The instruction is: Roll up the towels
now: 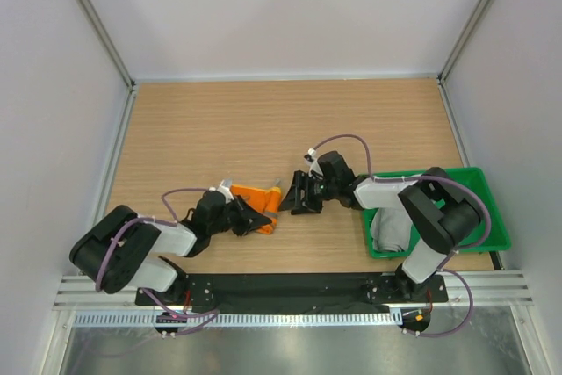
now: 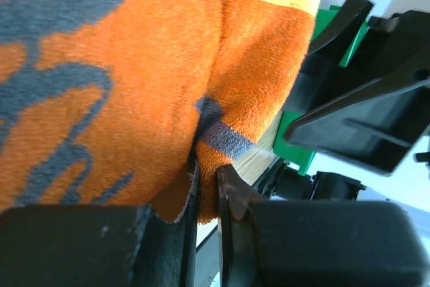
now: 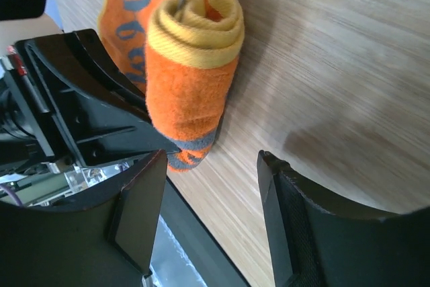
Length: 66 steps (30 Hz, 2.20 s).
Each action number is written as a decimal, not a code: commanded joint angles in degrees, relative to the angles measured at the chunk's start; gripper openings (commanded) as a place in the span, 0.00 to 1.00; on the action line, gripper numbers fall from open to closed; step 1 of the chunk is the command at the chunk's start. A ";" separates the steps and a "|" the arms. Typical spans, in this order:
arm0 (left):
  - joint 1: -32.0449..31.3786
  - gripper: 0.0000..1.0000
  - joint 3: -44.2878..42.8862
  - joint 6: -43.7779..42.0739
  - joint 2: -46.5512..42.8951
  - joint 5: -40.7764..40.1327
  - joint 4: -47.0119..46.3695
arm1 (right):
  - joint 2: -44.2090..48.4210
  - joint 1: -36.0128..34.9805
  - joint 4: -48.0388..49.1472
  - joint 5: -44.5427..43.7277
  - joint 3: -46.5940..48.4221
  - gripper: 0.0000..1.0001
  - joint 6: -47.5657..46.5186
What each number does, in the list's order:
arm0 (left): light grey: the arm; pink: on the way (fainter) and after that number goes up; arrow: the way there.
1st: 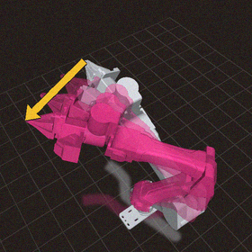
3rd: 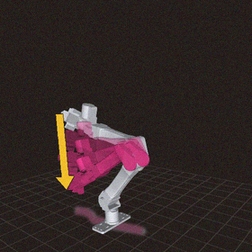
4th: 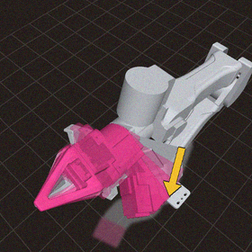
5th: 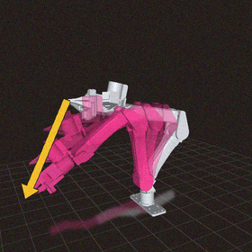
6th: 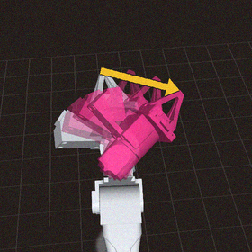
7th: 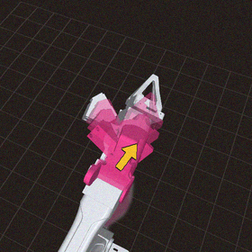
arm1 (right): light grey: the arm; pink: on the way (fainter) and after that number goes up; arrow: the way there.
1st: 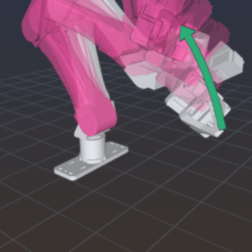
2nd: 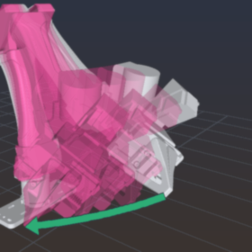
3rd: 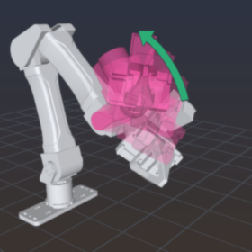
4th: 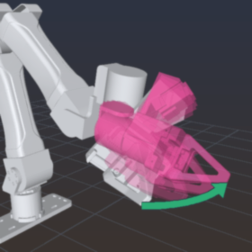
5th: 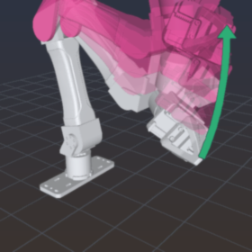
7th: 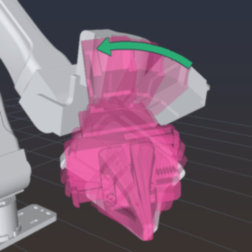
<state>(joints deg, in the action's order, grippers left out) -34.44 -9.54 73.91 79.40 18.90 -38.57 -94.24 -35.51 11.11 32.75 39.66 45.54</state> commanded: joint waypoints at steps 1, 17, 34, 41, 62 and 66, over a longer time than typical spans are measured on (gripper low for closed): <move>1.56 0.00 1.45 3.16 2.51 1.85 -5.28 | -3.39 -1.84 7.07 -1.28 1.64 0.63 1.83; 3.85 0.00 4.53 8.98 15.53 7.03 -26.03 | -12.99 -5.19 11.30 -6.03 5.34 0.30 3.33; 2.27 0.36 -8.81 -15.44 -3.70 -1.29 25.59 | -6.58 -5.27 -16.70 -14.02 13.42 0.01 -4.92; -7.46 0.46 -18.05 -26.44 -13.39 -22.20 46.55 | -4.29 -7.03 -30.70 -20.26 19.75 0.01 -7.31; -39.57 0.57 -35.19 -30.93 2.69 -59.41 49.47 | -5.43 -9.49 -38.71 -20.36 25.12 0.01 -5.55; -39.74 0.56 -37.21 -32.51 5.68 -60.02 48.41 | -5.34 -9.58 -39.24 -20.27 25.47 0.01 -5.64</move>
<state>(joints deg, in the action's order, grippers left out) -73.97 -43.83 43.20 83.96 -36.56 12.51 -100.95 -44.58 -26.50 12.29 62.72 40.23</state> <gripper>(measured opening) 0.564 0.069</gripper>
